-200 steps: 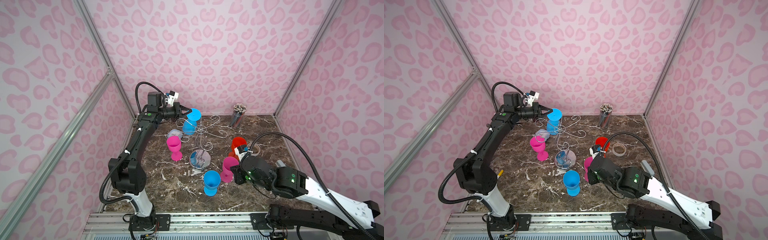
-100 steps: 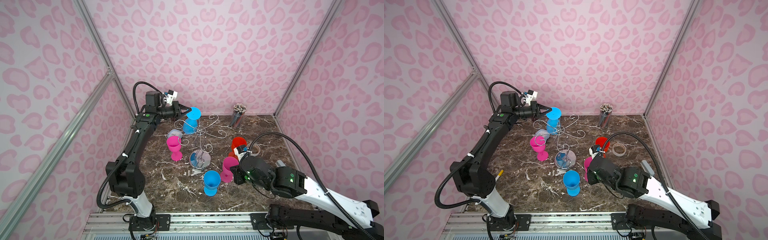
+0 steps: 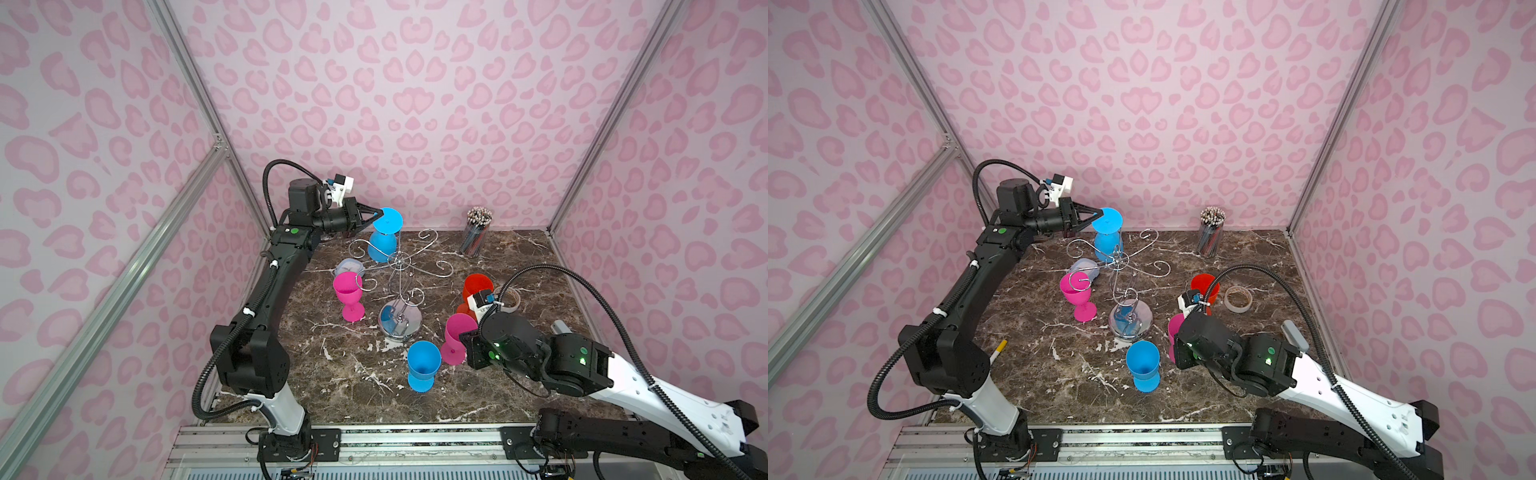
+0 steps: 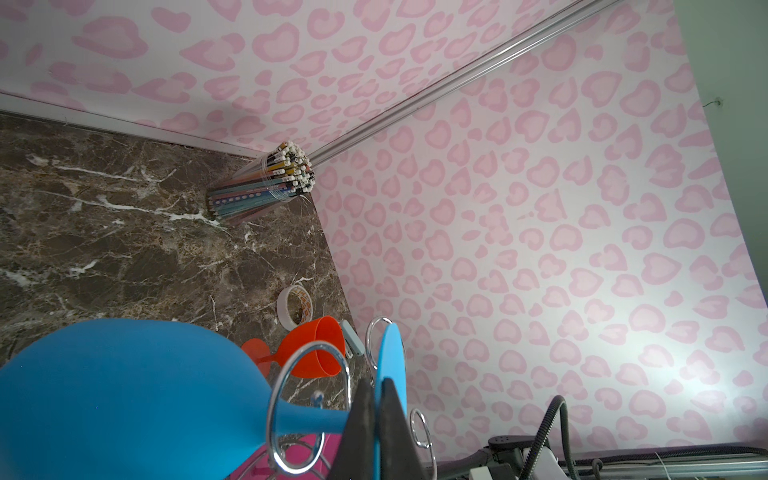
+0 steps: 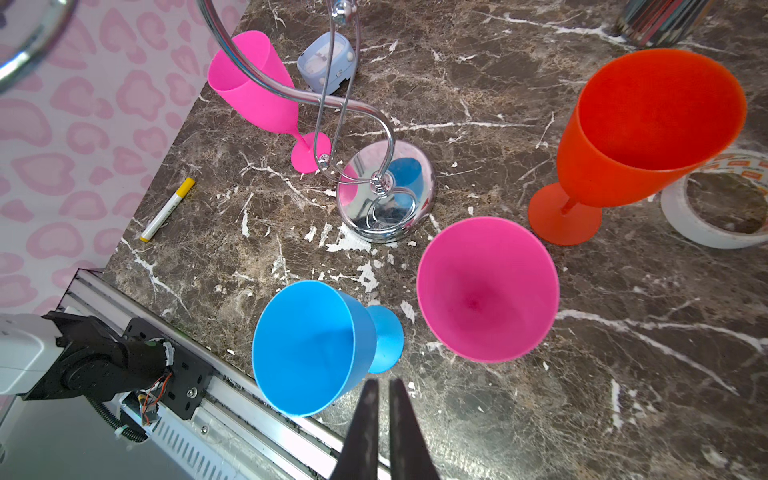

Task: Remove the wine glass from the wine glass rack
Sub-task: 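Pull the blue glass off the rack hook with the left gripper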

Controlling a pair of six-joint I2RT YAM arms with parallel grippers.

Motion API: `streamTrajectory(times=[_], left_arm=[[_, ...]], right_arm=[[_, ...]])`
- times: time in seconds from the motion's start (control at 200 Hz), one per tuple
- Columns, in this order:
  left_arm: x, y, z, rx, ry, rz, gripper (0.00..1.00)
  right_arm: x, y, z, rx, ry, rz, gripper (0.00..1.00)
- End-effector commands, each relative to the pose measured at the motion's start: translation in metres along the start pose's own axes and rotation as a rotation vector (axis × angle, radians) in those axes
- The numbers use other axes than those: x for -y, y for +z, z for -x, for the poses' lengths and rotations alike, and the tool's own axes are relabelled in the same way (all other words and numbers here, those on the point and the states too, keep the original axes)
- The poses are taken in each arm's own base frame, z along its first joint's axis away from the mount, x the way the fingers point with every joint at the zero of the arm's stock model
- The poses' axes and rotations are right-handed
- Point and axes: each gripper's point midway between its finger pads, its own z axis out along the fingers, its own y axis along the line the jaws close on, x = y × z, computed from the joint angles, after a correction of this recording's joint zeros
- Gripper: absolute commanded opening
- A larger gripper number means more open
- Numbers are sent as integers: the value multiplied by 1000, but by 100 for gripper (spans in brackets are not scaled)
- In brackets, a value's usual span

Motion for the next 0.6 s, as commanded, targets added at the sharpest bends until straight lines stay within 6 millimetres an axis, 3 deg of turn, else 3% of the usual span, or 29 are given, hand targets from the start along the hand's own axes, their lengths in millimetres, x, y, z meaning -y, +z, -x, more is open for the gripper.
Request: streamTrajectory(times=[0.0,0.595], left_arm=[[8,0,8,23,53,-13,4],[16,17,11,-2,69,-43,4]], right_arm=[[0,1,-1,-2,11,0,10],[-4,3,0,-8,6,3,10]])
